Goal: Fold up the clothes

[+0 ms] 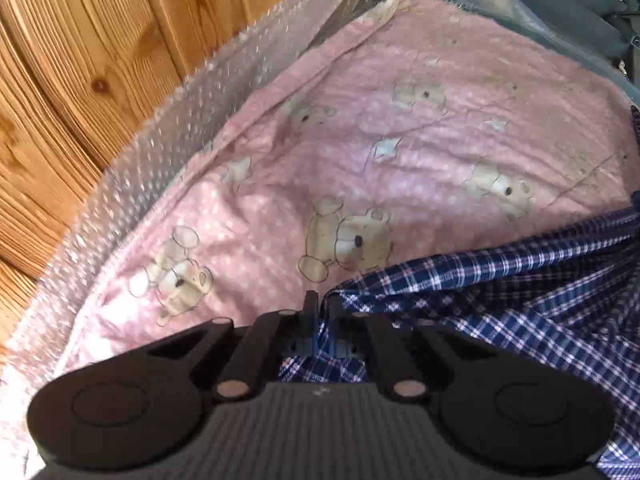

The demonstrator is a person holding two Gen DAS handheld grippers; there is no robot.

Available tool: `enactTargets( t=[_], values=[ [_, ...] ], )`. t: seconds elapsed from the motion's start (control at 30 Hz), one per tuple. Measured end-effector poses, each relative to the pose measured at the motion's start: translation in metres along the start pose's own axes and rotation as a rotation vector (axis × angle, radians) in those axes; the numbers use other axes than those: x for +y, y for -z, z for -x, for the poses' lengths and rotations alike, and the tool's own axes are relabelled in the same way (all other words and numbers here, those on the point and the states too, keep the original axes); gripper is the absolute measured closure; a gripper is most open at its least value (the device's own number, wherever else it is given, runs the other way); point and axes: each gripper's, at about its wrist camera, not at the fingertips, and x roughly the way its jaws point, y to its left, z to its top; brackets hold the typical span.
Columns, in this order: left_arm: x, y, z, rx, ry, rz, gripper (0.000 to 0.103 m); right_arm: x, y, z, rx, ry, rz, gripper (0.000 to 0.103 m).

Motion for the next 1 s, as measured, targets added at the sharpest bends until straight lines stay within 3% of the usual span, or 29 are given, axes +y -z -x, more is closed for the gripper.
enactTargets(
  t=[0.1, 0.17, 0.2, 0.23, 0.27, 0.4, 0.47, 0.53, 0.6, 0.63, 0.7, 0.73, 0.77, 0.9, 0.97, 1.0],
  values=[
    [0.01, 0.005, 0.002, -0.011, 0.017, 0.085, 0.091, -0.002, -0.022, -0.002, -0.05, -0.035, 0.0, 0.056],
    [0.017, 0.009, 0.003, -0.016, 0.011, 0.122, 0.084, 0.002, -0.035, -0.019, -0.02, -0.1, 0.055, 0.058],
    [0.02, 0.008, 0.004, -0.029, 0.001, 0.138, 0.083, 0.004, -0.041, -0.027, 0.003, -0.126, 0.09, 0.07],
    [0.022, 0.006, 0.006, -0.046, -0.012, 0.155, 0.083, 0.005, -0.045, -0.032, 0.027, -0.135, 0.127, 0.095],
    [0.025, 0.005, 0.008, -0.062, -0.025, 0.171, 0.084, 0.006, -0.052, -0.036, 0.043, -0.137, 0.156, 0.103],
    [0.047, 0.0, 0.014, -0.126, -0.077, 0.313, 0.087, -0.008, -0.091, -0.031, 0.008, 0.04, 0.183, 0.103],
    [0.057, -0.001, 0.011, -0.113, -0.107, 0.369, 0.087, -0.017, -0.112, -0.042, -0.004, 0.202, 0.199, 0.103],
    [0.059, 0.003, 0.019, -0.138, -0.127, 0.399, 0.087, -0.025, -0.128, -0.06, 0.0, 0.325, 0.172, 0.103],
    [0.05, 0.019, 0.044, -0.188, -0.096, 0.392, 0.085, -0.032, -0.135, -0.069, 0.04, 0.379, 0.129, 0.103],
    [0.045, 0.028, 0.057, -0.215, -0.078, 0.386, 0.079, -0.028, -0.134, -0.061, 0.03, 0.341, 0.12, 0.101],
    [0.031, 0.047, 0.081, -0.247, -0.048, 0.366, 0.071, -0.013, -0.124, -0.034, -0.02, 0.158, 0.077, 0.084],
    [0.021, 0.06, 0.091, -0.245, -0.016, 0.366, 0.069, -0.005, -0.12, -0.02, -0.045, 0.067, 0.055, 0.06],
    [0.01, 0.074, 0.101, -0.244, 0.022, 0.37, 0.065, 0.004, -0.113, -0.01, -0.061, -0.001, 0.051, 0.043],
    [-0.065, 0.124, 0.114, -0.174, 0.208, 0.366, 0.06, 0.035, -0.069, 0.0, -0.047, -0.044, 0.135, 0.052],
    [-0.103, 0.149, 0.113, -0.107, 0.199, 0.355, 0.061, 0.039, -0.051, -0.008, 0.012, -0.022, 0.179, 0.062],
    [-0.118, 0.163, 0.111, -0.073, 0.197, 0.378, 0.061, 0.036, -0.044, -0.011, 0.046, 0.006, 0.186, 0.058]
  ],
)
